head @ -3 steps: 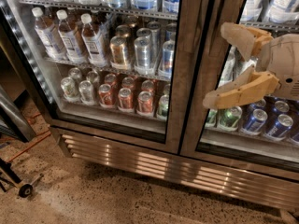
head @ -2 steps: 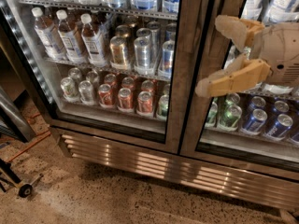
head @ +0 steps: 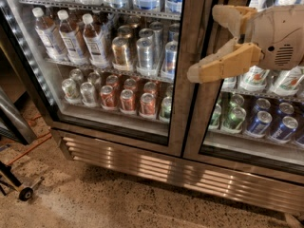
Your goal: Open left fridge door
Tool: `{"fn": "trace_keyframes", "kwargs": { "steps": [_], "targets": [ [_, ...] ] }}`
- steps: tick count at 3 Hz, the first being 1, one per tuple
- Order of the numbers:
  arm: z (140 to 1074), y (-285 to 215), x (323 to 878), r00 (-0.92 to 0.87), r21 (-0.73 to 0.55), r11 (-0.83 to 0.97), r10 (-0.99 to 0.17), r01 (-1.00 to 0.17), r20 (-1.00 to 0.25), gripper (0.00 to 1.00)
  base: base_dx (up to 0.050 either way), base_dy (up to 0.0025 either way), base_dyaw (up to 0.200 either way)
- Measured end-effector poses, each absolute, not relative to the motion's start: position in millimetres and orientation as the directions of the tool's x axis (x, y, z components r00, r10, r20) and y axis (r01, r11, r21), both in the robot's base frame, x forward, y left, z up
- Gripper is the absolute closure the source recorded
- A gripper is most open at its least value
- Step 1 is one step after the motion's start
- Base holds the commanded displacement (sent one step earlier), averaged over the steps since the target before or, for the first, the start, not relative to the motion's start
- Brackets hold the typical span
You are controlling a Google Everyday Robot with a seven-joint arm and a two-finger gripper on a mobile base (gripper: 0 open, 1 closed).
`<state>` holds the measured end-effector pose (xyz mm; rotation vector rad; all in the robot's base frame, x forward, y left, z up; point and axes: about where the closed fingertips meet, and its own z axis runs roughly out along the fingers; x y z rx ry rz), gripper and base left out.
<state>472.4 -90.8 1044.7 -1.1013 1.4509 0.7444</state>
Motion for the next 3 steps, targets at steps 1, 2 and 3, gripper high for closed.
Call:
{"fn": "trace_keyframes", "kwargs": {
  "steps": [1,2,3],
  "targets": [
    [1029,-94,475,0.013,-0.084,0.377,-0.188,-0.923,-0.982,0.0,0.0,0.0,0.0],
    [1006,-100,481,-0.033,-0.037,0.4,-0.168,-0.916,-0.985,0.0,0.0,0.0,0.0],
    [1031,-80,484,-0.023,-0.065,0.396,-0.212,-0.916,-0.977,0.0,0.0,0.0,0.0]
  ]
}}
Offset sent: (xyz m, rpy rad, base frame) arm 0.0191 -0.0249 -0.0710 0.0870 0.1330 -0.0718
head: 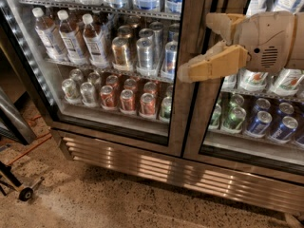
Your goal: Open left fridge door
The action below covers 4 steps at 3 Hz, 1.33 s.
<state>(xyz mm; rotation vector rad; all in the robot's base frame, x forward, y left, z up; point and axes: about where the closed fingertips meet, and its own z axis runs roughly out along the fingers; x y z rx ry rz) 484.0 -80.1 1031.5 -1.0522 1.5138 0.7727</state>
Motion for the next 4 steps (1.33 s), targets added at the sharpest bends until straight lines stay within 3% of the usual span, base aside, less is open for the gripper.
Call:
{"fn": "trace_keyframes", "kwargs": {
  "steps": [1,3,4],
  "targets": [
    [1031,-80,484,-0.023,-0.064,0.396,-0.212,-0.916,-0.977,0.0,0.0,0.0,0.0],
    [1026,-86,486,-0.048,0.002,0.432,-0.094,-0.902,-0.994,0.0,0.0,0.0,0.0],
    [1031,-73,498,-0.09,0.035,0.443,-0.103,-0.896,-0.991,0.0,0.0,0.0,0.0]
  ]
}}
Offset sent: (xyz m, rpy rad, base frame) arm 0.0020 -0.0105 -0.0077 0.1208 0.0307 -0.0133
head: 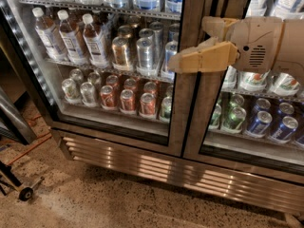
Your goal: Open left fridge door
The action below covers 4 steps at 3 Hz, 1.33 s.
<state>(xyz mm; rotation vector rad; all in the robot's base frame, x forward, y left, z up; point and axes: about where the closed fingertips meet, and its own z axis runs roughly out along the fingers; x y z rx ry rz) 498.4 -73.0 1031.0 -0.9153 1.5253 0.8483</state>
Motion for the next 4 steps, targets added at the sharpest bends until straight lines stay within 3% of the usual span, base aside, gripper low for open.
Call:
{"fn": "trace_keyframes", "kwargs": {
  "steps": [1,2,4],
  "targets": [
    [1031.0,-73.0,498.4,-0.09,0.035,0.443,-0.103,-0.896,-0.991,0.0,0.0,0.0,0.194],
    [1031.0,-73.0,498.4,-0.09,0.035,0.443,-0.103,-0.896,-0.991,0.0,0.0,0.0,0.0],
    [1031.0,-72.9,498.4,-0.09,0.035,0.443,-0.103,-0.896,-0.991,0.42,0.0,0.0,0.0]
  ]
}}
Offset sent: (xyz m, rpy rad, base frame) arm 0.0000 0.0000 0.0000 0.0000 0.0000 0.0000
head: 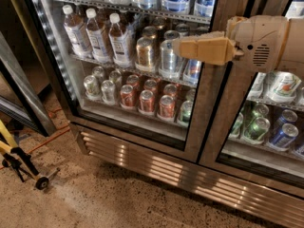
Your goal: Open left fridge door
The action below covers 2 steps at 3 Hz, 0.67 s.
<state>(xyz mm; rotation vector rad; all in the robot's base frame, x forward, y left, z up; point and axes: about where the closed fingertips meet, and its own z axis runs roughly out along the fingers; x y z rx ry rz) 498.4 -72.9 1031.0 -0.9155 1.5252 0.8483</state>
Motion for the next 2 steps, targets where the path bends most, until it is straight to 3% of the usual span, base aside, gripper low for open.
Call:
{"fn": "trace_keyframes", "kwargs": {
  "steps": [2],
  "targets": [
    [1031.1,-72.9,498.4,-0.09,0.035,0.443,-0.103,-0.896,-0.991,0.89,0.0,0.0,0.0]
  ]
}}
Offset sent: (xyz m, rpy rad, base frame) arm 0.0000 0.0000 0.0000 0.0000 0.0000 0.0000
